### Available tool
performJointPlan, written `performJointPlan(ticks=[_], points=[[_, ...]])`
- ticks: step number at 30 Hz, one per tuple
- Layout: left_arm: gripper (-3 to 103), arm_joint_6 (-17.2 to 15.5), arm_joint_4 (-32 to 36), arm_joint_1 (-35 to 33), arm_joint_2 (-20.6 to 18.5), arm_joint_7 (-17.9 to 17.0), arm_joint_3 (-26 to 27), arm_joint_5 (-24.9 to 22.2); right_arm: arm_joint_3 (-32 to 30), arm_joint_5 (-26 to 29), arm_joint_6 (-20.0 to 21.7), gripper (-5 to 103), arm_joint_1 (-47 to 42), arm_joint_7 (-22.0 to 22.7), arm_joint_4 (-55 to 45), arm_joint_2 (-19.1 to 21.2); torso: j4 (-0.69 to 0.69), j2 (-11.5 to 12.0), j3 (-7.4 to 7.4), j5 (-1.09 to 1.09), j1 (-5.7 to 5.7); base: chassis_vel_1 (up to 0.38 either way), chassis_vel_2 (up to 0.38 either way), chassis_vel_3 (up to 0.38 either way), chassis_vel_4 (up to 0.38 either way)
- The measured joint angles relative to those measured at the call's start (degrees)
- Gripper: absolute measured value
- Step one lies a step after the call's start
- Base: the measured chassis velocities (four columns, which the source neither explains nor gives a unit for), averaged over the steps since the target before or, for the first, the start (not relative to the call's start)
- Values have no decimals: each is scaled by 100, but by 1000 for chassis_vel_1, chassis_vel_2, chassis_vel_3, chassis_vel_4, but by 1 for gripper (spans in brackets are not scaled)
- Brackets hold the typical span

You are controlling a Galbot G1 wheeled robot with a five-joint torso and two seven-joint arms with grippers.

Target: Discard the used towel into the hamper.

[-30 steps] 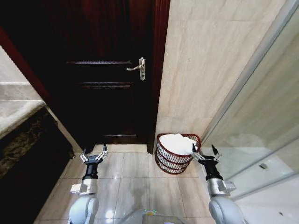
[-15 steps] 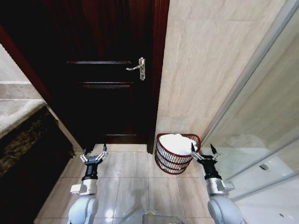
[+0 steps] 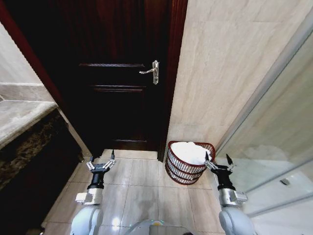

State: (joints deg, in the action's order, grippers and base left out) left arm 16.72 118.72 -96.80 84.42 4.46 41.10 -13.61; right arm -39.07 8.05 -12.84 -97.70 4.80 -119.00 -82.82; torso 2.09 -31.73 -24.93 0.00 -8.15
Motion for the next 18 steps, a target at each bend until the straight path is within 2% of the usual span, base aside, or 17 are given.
performJointPlan(ticks=[3,5,11,18], points=[[100,-118,38,54,-60,-108,2,50,95,59,-48,100,-151,-70,-77,-9,0,0,0,1,0,0,0,0,0],[100,-293,68,155,-101,-434,14,264,273,51,-149,100,-346,-162,-210,-13,-1,0,0,-1,0,0,0,0,0],[100,-326,165,118,-227,-941,-119,542,459,-117,-287,100,-433,-144,-302,-64,0,0,0,0,0,0,0,0,0],[100,-301,390,-148,-281,-1146,-163,458,542,-370,-97,100,-249,-98,-520,-164,1,0,0,0,0,0,0,0,0]])
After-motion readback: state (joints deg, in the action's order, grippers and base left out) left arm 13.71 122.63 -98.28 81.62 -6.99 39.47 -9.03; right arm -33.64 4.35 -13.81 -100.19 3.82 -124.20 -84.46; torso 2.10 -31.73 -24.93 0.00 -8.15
